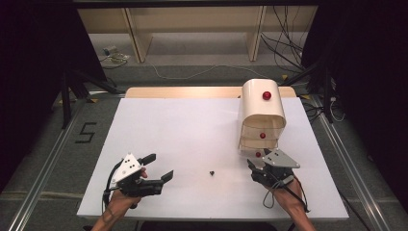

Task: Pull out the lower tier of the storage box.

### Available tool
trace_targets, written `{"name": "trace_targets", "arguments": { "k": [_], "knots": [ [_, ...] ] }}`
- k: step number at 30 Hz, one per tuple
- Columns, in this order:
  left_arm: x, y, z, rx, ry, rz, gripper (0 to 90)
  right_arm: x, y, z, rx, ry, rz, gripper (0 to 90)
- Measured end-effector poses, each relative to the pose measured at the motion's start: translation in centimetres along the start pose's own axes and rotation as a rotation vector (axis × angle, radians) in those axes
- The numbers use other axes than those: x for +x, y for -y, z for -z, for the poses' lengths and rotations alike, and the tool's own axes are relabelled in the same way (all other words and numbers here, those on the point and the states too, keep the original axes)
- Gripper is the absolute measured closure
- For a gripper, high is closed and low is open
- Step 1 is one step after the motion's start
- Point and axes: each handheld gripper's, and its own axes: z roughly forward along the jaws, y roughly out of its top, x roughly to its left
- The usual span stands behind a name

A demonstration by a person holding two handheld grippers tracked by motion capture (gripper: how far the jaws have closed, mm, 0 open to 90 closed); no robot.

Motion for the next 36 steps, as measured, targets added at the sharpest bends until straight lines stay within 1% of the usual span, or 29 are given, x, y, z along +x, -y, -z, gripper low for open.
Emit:
{"name": "trace_targets", "arguments": {
  "k": [1, 3, 7, 11, 14, 16, 22, 23, 26, 27, 35, 36],
  "knots": [
    [0.0, 0.0, 0.0, 0.000, 0.001, -0.001, 14.0, -0.1, -0.1, 0.1, 0.001, -0.009, 0.013, 34.3],
    [0.0, 0.0, 0.0, -0.001, 0.000, 0.001, 14.0, -0.3, -0.3, 0.2, 0.000, -0.005, 0.036, 34.3],
    [0.0, 0.0, 0.0, 0.000, 0.001, 0.000, 14.0, -0.8, -0.6, 0.4, -0.003, -0.015, 0.063, 34.3],
    [0.0, 0.0, 0.0, 0.000, 0.001, 0.000, 14.0, -1.3, -0.8, 0.4, 0.010, -0.020, 0.071, 34.4],
    [0.0, 0.0, 0.0, 0.000, 0.002, 0.001, 14.0, -1.6, -0.9, 0.5, 0.009, -0.022, 0.075, 34.7],
    [0.0, 0.0, 0.0, 0.000, 0.001, 0.001, 14.1, -1.8, -1.1, 0.5, 0.008, -0.029, 0.079, 34.7],
    [0.0, 0.0, 0.0, -0.003, 0.000, 0.007, 14.1, -2.3, -1.5, 0.6, 0.011, -0.047, 0.109, 35.1],
    [0.0, 0.0, 0.0, -0.003, 0.000, 0.007, 14.0, -2.4, -1.6, 0.6, 0.011, -0.050, 0.105, 35.2],
    [0.1, 0.0, 0.0, -0.003, 0.000, 0.007, 14.1, -2.7, -1.9, 0.6, 0.015, -0.058, 0.120, 35.7],
    [0.1, 0.0, 0.0, -0.003, 0.000, 0.007, 14.0, -2.8, -2.0, 0.5, 0.017, -0.063, 0.134, 35.9],
    [0.1, 0.0, 0.0, -0.002, 0.000, 0.006, 14.1, -3.3, -2.5, 0.2, 0.050, -0.082, 0.180, 37.8],
    [0.1, 0.0, 0.0, -0.003, 0.000, 0.008, 14.0, -3.2, -2.6, 0.1, 0.054, -0.085, 0.178, 38.0]
  ]
}}
